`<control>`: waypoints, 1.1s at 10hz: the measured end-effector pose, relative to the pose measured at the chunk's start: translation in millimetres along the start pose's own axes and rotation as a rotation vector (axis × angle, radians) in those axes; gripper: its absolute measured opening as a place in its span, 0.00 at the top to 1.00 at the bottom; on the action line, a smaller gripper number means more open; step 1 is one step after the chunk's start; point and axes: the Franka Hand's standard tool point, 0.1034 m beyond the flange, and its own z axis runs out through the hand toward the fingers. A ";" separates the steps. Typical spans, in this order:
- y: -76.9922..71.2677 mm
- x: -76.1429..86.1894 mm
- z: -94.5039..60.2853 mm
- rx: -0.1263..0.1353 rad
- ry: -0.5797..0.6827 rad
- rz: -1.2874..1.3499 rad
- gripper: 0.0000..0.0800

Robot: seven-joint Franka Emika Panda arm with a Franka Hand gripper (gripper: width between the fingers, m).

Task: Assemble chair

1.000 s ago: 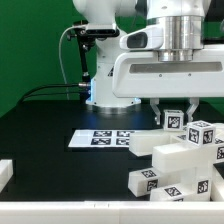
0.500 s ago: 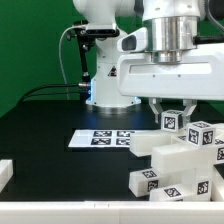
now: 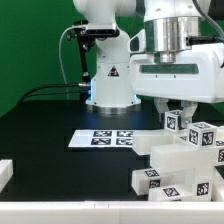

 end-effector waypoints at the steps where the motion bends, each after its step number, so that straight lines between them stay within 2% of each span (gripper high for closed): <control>1: 0.0 -0.2 0.3 0.000 0.000 -0.001 0.41; 2: 0.1 -0.2 0.4 -0.001 0.000 -0.028 0.41; 3: 0.0 -0.2 0.4 -0.003 0.003 -0.082 0.24; 4: -1.6 -0.6 -0.1 -0.006 0.007 -0.269 0.20; 6: -1.2 -5.1 -1.7 -0.017 -0.007 -0.540 0.19; 10: -1.7 -6.4 -1.4 -0.023 -0.004 -0.797 0.19; 11: -0.9 -8.5 -1.3 -0.044 -0.019 -1.007 0.19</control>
Offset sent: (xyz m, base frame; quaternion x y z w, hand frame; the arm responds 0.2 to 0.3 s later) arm 0.0079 0.0117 0.0010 -0.0044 -0.0095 -0.3346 0.9423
